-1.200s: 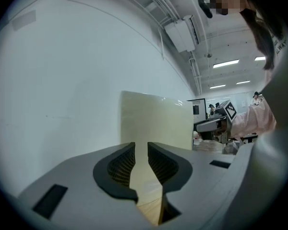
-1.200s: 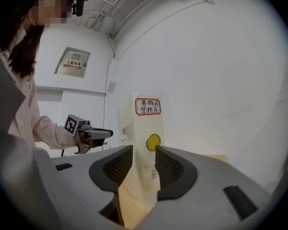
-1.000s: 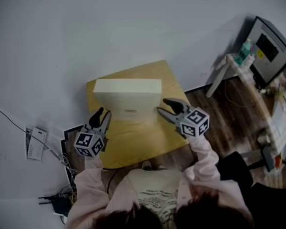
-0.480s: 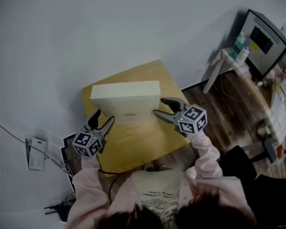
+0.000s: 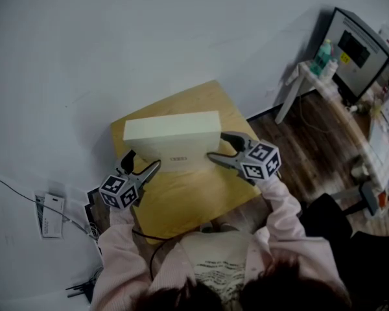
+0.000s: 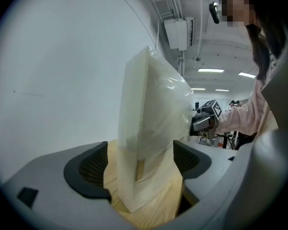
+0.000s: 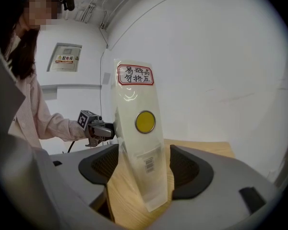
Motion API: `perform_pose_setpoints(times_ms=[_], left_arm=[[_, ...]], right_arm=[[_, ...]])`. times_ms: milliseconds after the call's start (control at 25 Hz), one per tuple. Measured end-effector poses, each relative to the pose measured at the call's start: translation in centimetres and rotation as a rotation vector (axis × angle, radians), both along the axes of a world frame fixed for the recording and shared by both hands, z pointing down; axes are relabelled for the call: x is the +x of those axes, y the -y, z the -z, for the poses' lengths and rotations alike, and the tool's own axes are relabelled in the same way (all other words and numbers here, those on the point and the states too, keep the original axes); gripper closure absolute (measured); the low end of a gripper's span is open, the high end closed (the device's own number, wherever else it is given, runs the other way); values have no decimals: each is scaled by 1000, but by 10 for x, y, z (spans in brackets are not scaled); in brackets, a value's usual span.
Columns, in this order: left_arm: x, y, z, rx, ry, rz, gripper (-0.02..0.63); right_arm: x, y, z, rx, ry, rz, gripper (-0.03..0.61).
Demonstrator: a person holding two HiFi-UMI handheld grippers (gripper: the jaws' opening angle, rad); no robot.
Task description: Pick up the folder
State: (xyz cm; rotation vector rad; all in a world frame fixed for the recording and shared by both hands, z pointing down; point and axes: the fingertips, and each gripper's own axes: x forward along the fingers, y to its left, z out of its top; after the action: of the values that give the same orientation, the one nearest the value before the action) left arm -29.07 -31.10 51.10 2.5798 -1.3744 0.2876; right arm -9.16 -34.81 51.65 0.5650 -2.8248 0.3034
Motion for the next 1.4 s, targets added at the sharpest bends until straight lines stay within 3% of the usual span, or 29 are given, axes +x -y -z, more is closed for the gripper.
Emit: perform_pose_setpoints(times_ms=[640, 1400], left_arm=[[14, 12, -5, 2, -32, -86, 205], [13, 11, -4, 14, -34, -71, 219]], right_arm=[[-15, 0, -4, -4, -16, 44, 265], [-14, -2, -3, 34, -41, 44, 276]])
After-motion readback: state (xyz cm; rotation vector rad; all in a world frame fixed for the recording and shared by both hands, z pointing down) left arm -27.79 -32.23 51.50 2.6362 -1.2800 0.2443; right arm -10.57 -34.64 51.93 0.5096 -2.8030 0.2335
